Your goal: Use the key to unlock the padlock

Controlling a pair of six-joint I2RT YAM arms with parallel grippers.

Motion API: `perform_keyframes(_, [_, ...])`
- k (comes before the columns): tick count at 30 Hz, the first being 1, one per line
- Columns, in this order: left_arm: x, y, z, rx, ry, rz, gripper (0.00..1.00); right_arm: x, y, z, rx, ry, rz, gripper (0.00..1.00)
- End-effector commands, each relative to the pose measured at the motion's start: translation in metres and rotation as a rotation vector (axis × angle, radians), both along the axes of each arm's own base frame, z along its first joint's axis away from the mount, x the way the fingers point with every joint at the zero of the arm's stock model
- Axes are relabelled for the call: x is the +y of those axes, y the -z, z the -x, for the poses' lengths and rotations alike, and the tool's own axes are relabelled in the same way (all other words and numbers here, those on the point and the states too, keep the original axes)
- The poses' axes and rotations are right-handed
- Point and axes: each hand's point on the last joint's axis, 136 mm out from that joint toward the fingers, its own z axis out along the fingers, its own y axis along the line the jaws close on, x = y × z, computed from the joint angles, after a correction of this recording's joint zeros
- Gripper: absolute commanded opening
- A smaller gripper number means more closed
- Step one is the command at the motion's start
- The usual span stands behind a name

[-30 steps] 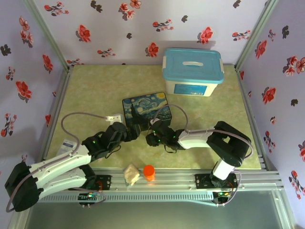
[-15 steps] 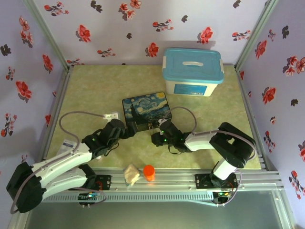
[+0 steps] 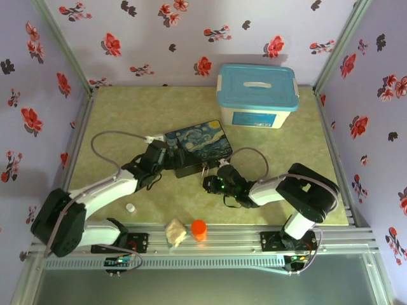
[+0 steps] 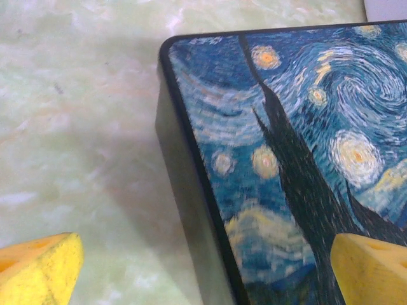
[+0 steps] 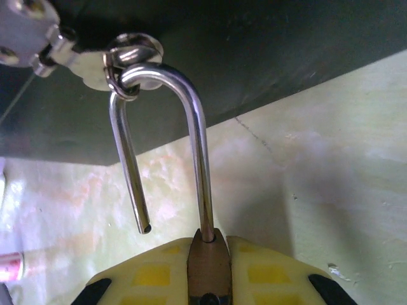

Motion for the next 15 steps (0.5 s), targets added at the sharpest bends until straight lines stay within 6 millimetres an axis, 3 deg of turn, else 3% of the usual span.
perform_keyframes(1, [-0.017, -0.009, -0.019, -0.047, 0.072, -0.022, 0.97, 0.000, 0.008, -0.006, 0.035, 0.139, -0.060, 0.10])
perform_keyframes(8, [-0.022, 0.014, -0.028, -0.010, 0.094, -0.100, 0.81, 0.008, 0.017, -0.014, 0.049, 0.265, -0.134, 0.07])
perform_keyframes(15, [-0.007, 0.044, -0.015, 0.037, 0.095, -0.228, 0.73, 0.006, 0.012, -0.032, 0.020, 0.406, -0.268, 0.04])
